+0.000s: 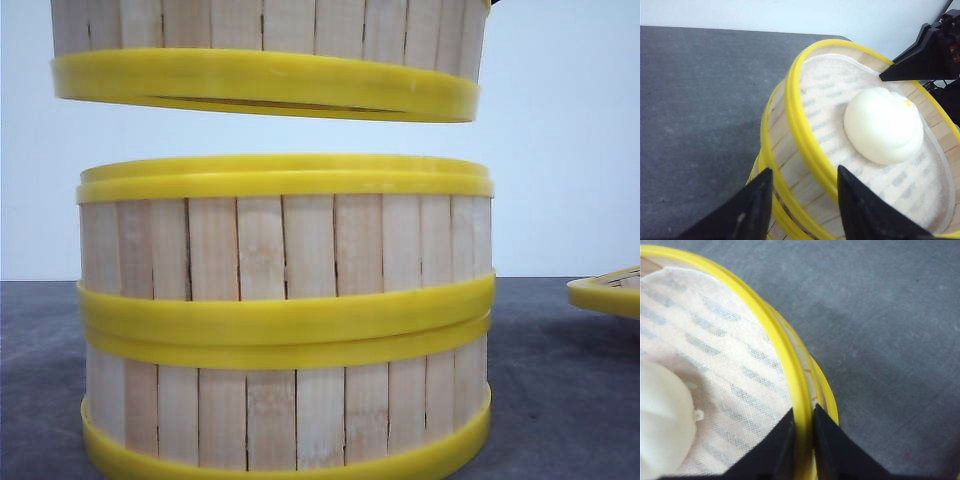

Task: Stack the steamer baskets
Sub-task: 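Lower the basket onto the stack and open the right gripper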

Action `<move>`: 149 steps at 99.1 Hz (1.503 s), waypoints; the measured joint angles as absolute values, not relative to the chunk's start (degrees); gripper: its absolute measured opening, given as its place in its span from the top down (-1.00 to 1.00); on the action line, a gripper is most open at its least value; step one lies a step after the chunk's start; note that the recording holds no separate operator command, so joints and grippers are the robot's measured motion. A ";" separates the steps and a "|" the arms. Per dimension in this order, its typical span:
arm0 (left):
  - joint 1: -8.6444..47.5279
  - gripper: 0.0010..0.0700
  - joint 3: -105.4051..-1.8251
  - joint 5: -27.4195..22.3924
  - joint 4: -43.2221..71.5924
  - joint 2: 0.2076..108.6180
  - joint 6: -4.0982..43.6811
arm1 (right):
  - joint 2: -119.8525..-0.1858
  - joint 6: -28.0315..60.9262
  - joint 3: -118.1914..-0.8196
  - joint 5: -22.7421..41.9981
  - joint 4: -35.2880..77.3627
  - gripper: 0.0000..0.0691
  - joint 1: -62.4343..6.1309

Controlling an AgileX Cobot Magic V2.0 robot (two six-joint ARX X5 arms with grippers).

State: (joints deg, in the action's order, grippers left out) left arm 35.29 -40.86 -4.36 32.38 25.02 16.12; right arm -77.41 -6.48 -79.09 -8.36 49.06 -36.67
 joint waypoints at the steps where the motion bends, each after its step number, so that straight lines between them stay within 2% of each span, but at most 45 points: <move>1: 35.29 0.35 -40.86 -4.36 32.38 25.02 16.12 | -77.43 -6.48 -79.09 -8.36 49.06 0.90 -36.67; 26: 35.29 0.35 -40.86 -4.36 32.40 25.02 16.12 | -79.85 -6.48 -78.54 -8.05 49.39 0.90 -36.75; 60: 35.29 0.35 -40.86 -4.36 32.60 25.02 16.12 | -81.03 -6.48 -78.15 -3.38 51.07 0.91 -36.75; 95: 35.29 0.35 -40.86 -4.36 32.58 25.02 16.12 | -82.24 -6.50 -78.15 -2.96 50.76 0.90 -36.75; 102: 35.29 0.35 -40.86 -4.36 32.60 25.02 16.12 | -82.85 -7.01 -78.15 -3.01 50.63 0.75 -36.73; 115: 35.29 0.35 -40.86 -4.36 32.67 25.02 16.10 | -83.09 -7.77 -78.15 -3.01 50.26 0.08 -36.75; 121: 35.29 0.35 -40.86 -4.38 32.67 25.02 16.10 | -83.09 -7.90 -78.15 -3.01 49.56 -0.11 -36.75; 128: 35.29 0.35 -40.86 -4.43 32.67 24.99 16.10 | -83.05 -7.94 -78.15 -3.01 48.73 -0.19 -36.75; 141: 35.29 0.35 -40.86 -4.40 32.71 24.99 16.12 | -81.12 -7.94 -78.15 -2.68 47.31 -0.23 -36.75; 149: 35.29 0.35 -40.86 -4.40 32.73 24.99 16.10 | -76.97 -7.94 -78.15 0.05 45.67 -0.23 -36.75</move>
